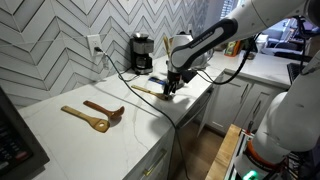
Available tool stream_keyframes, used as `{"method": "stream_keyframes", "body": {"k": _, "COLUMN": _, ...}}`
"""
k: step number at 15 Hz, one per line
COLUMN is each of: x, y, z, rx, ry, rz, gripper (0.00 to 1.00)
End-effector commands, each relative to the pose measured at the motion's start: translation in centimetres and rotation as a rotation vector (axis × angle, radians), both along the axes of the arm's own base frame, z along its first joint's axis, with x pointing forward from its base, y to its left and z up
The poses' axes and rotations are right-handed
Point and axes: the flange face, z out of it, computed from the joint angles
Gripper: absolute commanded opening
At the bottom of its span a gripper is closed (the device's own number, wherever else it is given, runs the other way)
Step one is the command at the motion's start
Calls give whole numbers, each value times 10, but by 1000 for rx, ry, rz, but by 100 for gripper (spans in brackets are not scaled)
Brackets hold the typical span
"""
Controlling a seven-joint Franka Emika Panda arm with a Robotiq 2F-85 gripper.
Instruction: Place the wooden spatula in the silver holder
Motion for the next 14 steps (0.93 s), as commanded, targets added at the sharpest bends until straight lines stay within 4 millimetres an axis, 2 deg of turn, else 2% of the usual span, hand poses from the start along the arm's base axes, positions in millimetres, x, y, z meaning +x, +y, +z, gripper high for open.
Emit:
{"method": "stream_keyframes", "body": {"k": 1, "x": 0, "y": 6, "z": -12, "rx": -15, "ry": -15, "rz": 17, "gripper": 87}}
{"method": "stream_keyframes", "body": {"k": 2, "x": 1, "y": 7, "z": -13, "rx": -15, "ry": -17, "rz": 17, "gripper": 73}}
{"method": "stream_keyframes", "body": {"k": 3, "x": 1, "y": 8, "z": -14, "rx": -14, "ry": -20, "rz": 19, "gripper": 70}}
{"method": "stream_keyframes", "body": {"k": 7, "x": 4, "y": 9, "z": -15, "rx": -18, "ry": -37, "rz": 22, "gripper": 38}}
{"method": "stream_keyframes", "body": {"k": 11, "x": 3, "y": 9, "z": -13, "rx": -21, "ry": -39, "rz": 27, "gripper": 38}}
{"method": "stream_keyframes", "body": {"k": 14, "x": -2, "y": 7, "z": 6, "rx": -38, "ry": -52, "rz": 42, "gripper": 38}}
